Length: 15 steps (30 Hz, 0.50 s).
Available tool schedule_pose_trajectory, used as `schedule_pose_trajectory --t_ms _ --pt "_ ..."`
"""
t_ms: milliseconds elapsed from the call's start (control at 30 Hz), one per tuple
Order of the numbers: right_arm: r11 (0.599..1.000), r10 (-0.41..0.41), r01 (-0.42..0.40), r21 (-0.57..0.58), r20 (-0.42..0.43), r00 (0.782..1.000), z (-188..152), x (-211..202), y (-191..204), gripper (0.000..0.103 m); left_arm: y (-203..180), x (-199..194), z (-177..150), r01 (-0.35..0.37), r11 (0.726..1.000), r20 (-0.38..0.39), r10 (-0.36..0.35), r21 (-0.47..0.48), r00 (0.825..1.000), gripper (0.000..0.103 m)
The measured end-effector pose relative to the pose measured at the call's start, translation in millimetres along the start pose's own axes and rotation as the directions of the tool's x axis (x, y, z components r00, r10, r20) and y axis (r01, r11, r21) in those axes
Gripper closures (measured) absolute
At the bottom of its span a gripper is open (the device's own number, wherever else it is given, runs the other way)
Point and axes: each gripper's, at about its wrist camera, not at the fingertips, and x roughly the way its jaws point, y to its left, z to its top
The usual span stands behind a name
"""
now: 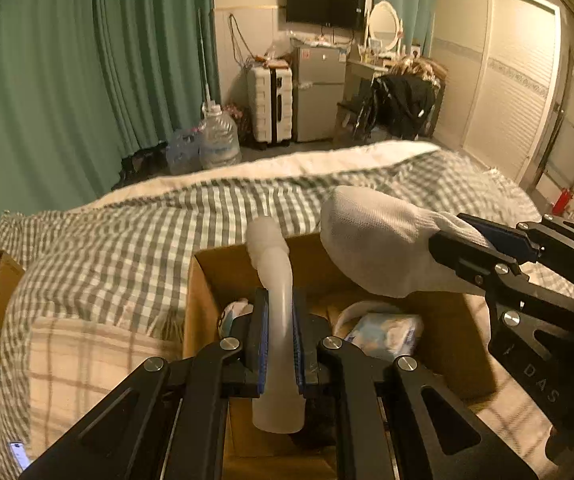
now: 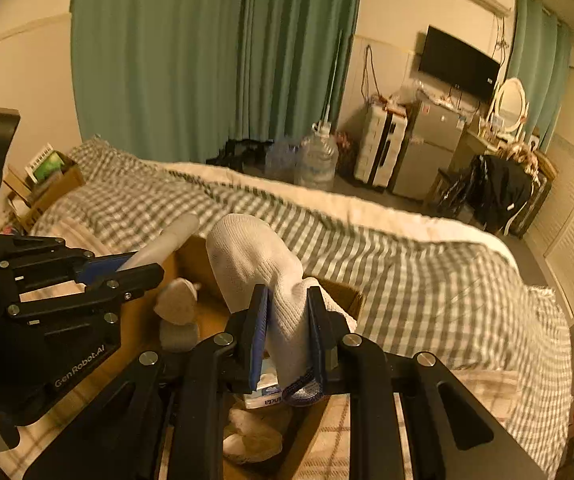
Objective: Organize objects
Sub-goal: 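Lower the sock and white tube into the box and open both grippers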
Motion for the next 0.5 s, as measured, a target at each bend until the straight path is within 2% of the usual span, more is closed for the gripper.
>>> schedule_pose_trajectory --t_ms 133,367,500 --pt "1.0 0.014 -0.014 0.005 -0.031 0.999 -9.3 20.4 -2.0 0.085 6.6 21.9 -9.1 -0.008 1.0 -0.032 0.008 0.0 0.999 0.093" --pt "1.0 0.025 -0.025 0.008 -0.067 0.997 -16.1 39.3 0.5 0.085 5.0 38.0 -16.7 -0.017 1.0 -0.064 0.018 0.001 0.998 0.093" --pt "0.999 0.041 -0.038 0.038 -0.074 0.996 -17.5 39.7 0.5 0.075 1.3 35.9 -16.2 -0.015 1.0 -0.069 0.016 0.017 0.997 0.088"
